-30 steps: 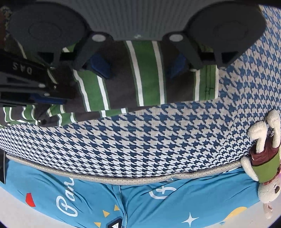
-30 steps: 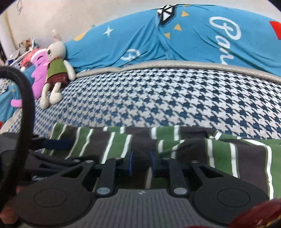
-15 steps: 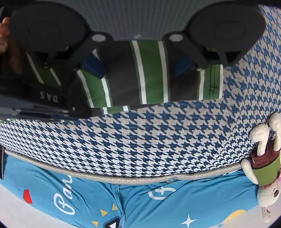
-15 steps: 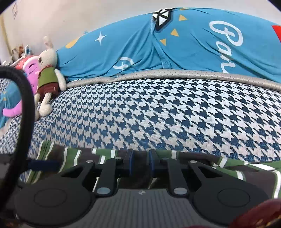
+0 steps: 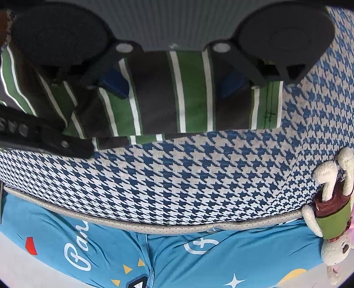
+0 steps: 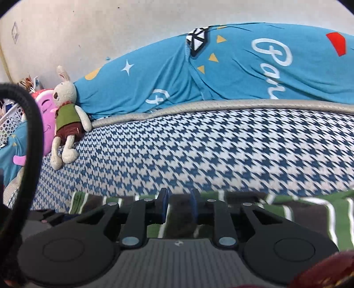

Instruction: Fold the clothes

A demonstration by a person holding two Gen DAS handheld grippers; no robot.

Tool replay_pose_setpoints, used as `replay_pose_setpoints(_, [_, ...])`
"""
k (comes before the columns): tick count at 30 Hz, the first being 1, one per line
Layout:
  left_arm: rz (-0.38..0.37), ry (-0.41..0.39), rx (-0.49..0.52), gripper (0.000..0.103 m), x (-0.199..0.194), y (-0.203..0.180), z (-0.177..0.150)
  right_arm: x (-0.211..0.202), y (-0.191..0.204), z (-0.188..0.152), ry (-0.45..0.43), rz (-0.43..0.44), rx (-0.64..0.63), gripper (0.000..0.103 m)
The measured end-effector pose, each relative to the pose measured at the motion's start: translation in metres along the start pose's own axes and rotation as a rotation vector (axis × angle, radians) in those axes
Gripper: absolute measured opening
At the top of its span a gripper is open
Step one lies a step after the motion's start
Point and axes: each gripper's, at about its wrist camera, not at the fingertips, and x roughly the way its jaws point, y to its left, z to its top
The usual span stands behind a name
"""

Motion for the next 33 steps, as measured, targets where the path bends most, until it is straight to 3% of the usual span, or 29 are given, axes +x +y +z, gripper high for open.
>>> replay_pose_setpoints(16, [0.01, -0.011, -0.005, 0.095, -0.036, -0.013, -0.026, -0.039, -0.012, -0.041, 0.117, -0.097, 0.067, 0.028])
replay_pose_setpoints(21, [0.01, -0.034, 0.008, 0.096, -0.05, -0.016, -0.033, -0.043, -0.004, -0.055, 0.152, -0.114, 0.032, 0.036])
replay_pose_setpoints(33, [0.04, -0.034, 0.057, 0.099, -0.052, -0.024, -0.053, -0.057, 0.009, -0.071, 0.149, -0.143, -0.008, 0.041])
